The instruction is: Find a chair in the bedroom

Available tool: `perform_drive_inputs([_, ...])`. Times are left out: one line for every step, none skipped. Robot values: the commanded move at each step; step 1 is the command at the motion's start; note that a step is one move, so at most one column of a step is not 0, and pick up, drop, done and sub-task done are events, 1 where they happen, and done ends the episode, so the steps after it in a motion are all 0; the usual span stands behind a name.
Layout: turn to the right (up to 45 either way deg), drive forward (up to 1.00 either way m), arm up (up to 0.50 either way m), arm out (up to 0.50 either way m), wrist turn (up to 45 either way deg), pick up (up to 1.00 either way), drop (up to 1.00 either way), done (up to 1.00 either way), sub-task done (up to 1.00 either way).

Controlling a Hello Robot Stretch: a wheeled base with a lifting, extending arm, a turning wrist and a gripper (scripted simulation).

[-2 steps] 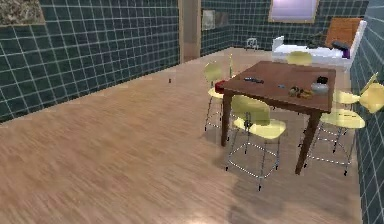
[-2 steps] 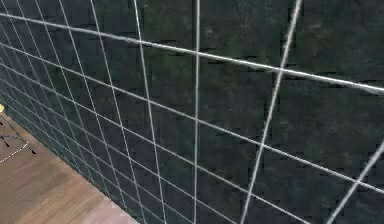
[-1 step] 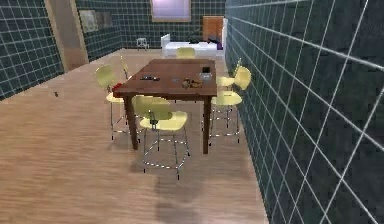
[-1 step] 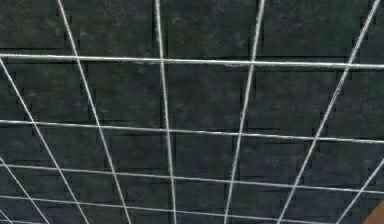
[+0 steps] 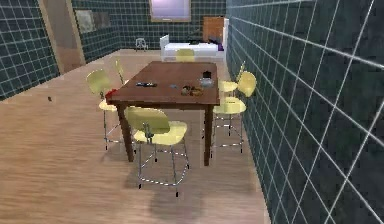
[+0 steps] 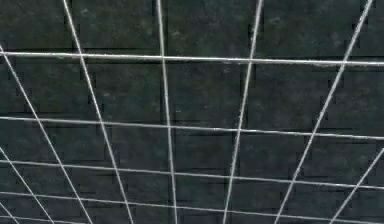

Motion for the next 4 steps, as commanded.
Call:
perform_drive_inputs([-45.0,0.00,0.00,0.00,0.0,0.00,0.00,0.00,0.00])
perform_drive_inputs([-39.0,0.00,0.00,0.00,0.0,0.00,0.00,0.00,0.00])
perform_drive_inputs([0.0,0.05,0.00,0.00,0.0,0.00,0.00,0.00,0.00])
perform_drive_inputs([45.0,0.00,0.00,0.00,0.0,0.00,0.00,0.00,0.00])
